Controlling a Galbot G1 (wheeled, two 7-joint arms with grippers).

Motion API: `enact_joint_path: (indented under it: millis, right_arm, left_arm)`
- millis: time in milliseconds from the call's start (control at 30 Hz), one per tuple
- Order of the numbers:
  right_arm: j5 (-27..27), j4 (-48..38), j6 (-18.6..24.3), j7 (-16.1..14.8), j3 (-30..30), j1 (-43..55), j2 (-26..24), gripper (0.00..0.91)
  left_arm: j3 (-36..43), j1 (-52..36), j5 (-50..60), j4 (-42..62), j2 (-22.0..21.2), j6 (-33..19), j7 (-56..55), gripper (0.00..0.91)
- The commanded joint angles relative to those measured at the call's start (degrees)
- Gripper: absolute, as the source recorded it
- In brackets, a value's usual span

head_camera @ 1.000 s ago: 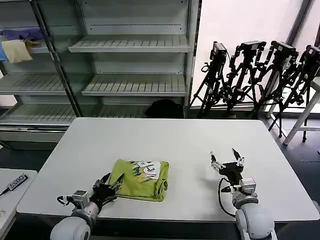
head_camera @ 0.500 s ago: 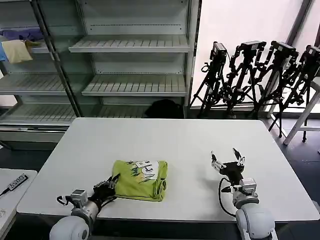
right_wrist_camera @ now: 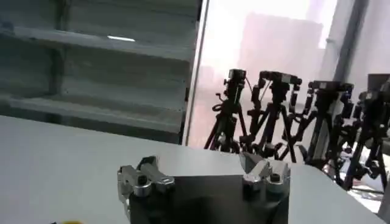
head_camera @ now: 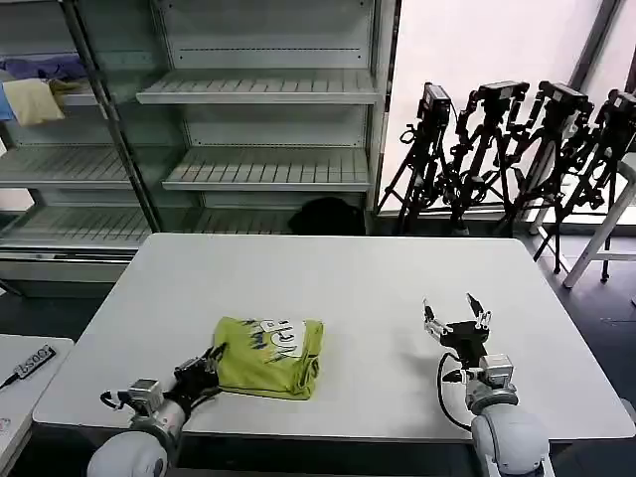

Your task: Fold and organize the clothes.

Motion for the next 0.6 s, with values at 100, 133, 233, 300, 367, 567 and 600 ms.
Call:
enact_joint_path:
  millis: [100,133,233,300,367,567,600]
  right_arm:
    - [0.37,-0.52,0.51,0.02,0.40,0.02,-0.06,0.907]
    - [0.57,-0.47,0.52,0.02,0.53,-0.01,-0.16,0.907]
    - [1.04,-0.46,0.75,-0.03,1.02,-0.29,-0.45,0.907]
    - [1.28,-0.61,0.97,-0.03,1.32,-0.53,-0.51,0.907]
    - [1.36,-0.92,1.35,-0.05,1.46,-0.81,-0.49,0.907]
    - [0.92,-2.24,2.51,-0.02,1.69,-1.47,0.14,0.907]
    - [0.96,-2.37,2.76,-0.09,1.90,-1.71,0.24,0.907]
  left_arm:
    - [-18.52,-3.98,9.72,-1.71,10.14,-4.95,8.46,0.000]
    - [-19.03,-4.52,9.86,-1.46,11.53,-5.33,9.14,0.000]
    - [-22.41,-5.52,10.89,1.11,17.25,-6.36,10.80,0.000]
    - [-23.75,-5.60,11.92,1.48,21.31,-7.35,11.36,0.000]
    - [-23.59,-5.50,12.85,0.71,22.91,-7.65,11.90,0.000]
    - [-13.96,-5.20,17.68,-11.33,21.79,-4.11,12.62,0.000]
    - [-11.13,-5.73,18.72,-13.13,20.57,-3.27,12.40,0.000]
